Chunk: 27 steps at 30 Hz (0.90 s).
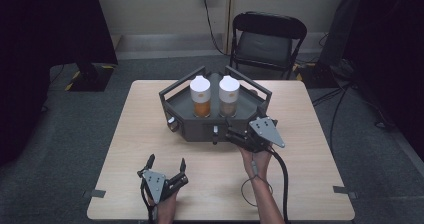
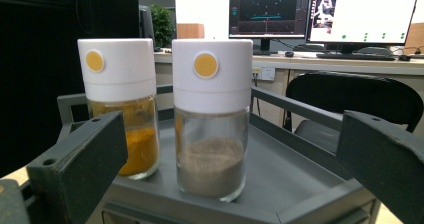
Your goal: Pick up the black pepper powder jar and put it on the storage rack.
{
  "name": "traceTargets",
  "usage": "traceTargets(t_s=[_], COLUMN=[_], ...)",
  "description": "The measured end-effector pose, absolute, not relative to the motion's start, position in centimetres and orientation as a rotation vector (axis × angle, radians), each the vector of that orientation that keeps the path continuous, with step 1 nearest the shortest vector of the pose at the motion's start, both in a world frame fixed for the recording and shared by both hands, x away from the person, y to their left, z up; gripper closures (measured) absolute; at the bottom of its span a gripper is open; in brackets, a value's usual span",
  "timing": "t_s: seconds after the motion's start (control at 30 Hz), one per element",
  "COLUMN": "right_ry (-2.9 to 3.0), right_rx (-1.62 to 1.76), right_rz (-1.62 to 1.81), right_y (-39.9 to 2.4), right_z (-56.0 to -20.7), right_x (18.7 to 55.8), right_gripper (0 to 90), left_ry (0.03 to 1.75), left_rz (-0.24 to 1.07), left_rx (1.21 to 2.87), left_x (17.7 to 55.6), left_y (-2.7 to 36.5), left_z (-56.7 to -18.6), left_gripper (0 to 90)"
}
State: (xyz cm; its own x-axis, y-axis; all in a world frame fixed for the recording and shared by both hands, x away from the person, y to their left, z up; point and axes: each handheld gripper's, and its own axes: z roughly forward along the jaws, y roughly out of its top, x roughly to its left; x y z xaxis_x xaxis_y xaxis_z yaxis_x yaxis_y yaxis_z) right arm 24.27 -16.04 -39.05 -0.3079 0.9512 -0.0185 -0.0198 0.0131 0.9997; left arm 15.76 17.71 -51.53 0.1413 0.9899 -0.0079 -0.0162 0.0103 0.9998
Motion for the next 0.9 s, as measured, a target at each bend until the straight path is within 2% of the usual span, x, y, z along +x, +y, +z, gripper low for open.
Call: traceTargets(t_s=[0.9], right_ry=[1.406], right_rx=[1.047], right_rz=[1.407], right_y=[-17.8], right_z=[-41.8], right_x=[20.2], right_gripper=[0.0], left_ry=[1.096], left_rz=[1.107], left_rx=[1.253], left_x=[15.8], left_y=[17.7], left_z=[-51.6], left_gripper=[0.9])
